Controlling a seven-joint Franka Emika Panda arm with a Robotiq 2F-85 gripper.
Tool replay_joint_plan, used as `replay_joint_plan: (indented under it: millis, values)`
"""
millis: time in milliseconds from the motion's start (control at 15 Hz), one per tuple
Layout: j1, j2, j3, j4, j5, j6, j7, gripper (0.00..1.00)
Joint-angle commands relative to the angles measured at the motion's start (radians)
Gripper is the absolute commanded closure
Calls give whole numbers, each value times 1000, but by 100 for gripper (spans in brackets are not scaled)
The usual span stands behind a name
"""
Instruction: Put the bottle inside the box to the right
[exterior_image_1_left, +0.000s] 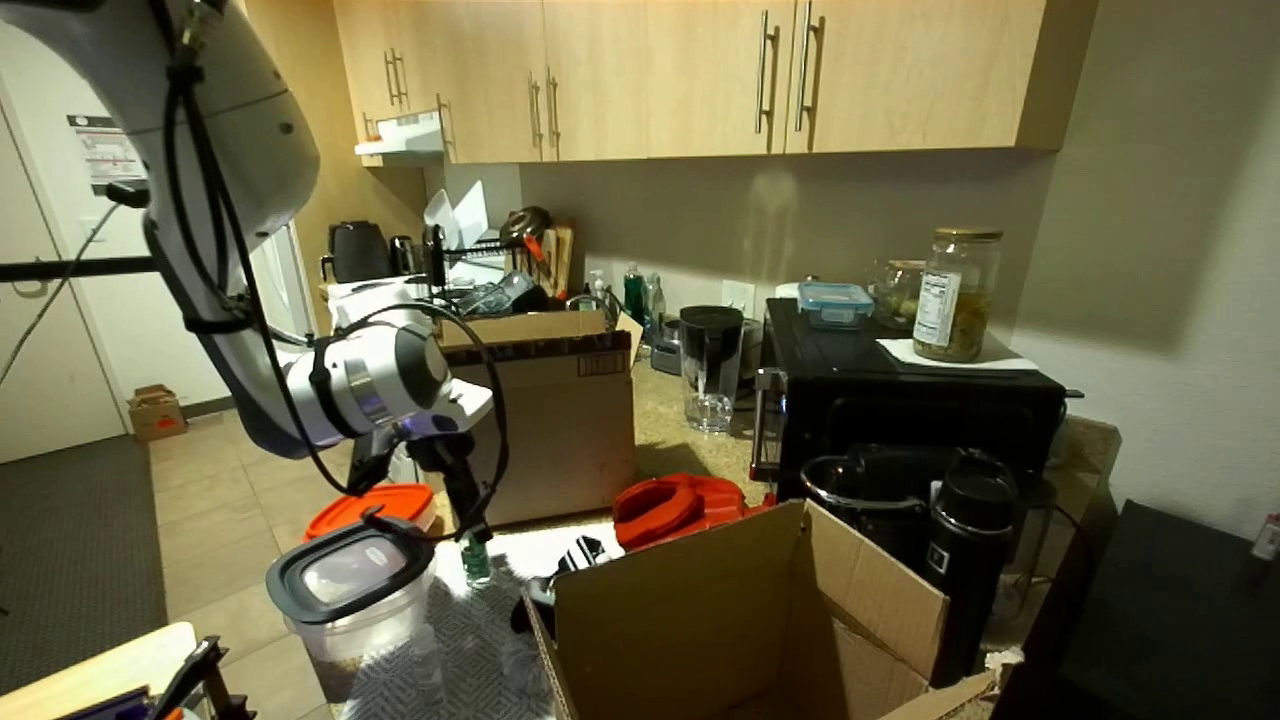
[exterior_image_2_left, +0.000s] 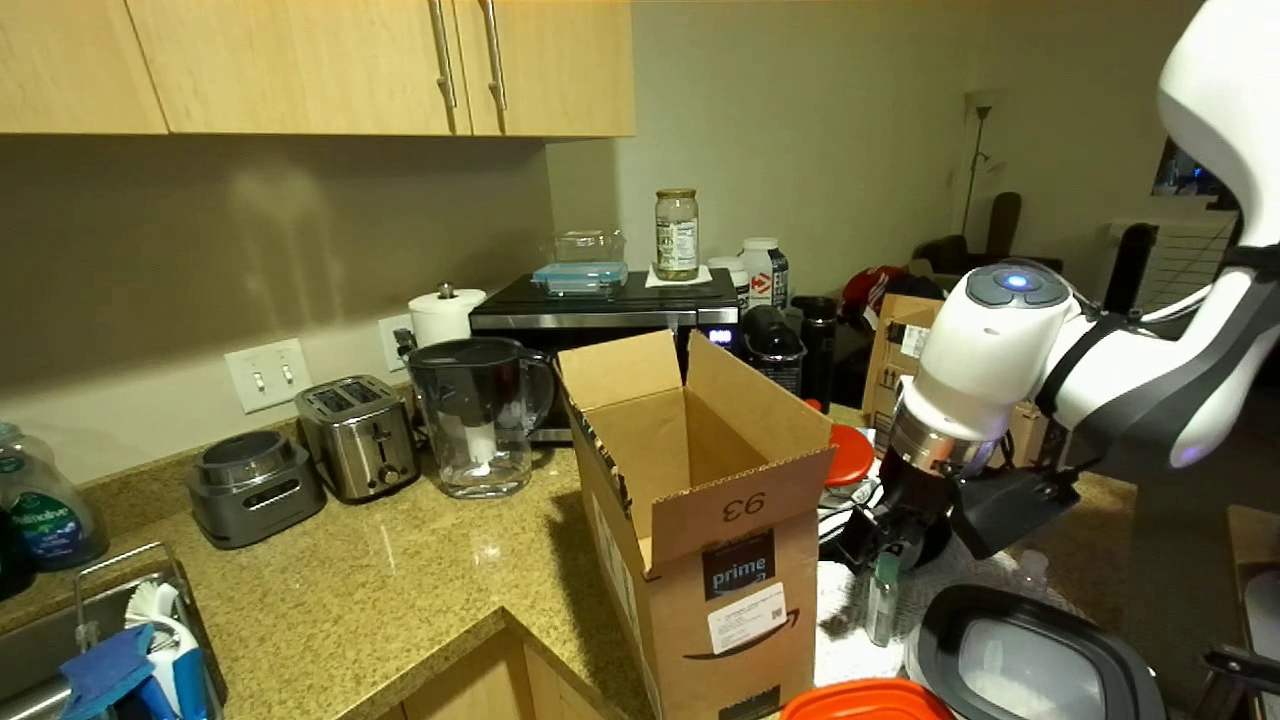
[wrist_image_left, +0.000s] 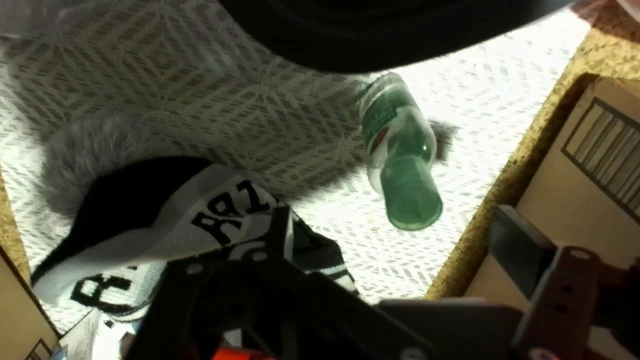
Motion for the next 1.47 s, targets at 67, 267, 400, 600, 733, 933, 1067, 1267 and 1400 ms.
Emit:
replay_joint_plan:
  millis: [67, 267, 400, 600, 733, 933, 1067, 1267, 1400]
  values:
    - [14, 29, -8, -7, 2, -27, 56, 0]
    - [14, 37, -7, -10, 1, -33, 67, 0]
    - [13, 39, -6, -10, 1, -36, 68, 0]
    - [12, 37, -5, -12, 0, -37, 65, 0]
    - [13, 34, -6, -16, -3, -34, 66, 0]
    - [13, 32, -5, -22, -4, -34, 65, 0]
    - [13, 32, -5, -24, -3, -33, 64, 0]
    - [12, 33, -7, -25, -6, -33, 64, 0]
    - [12, 33, -8, -25, -8, -31, 64, 0]
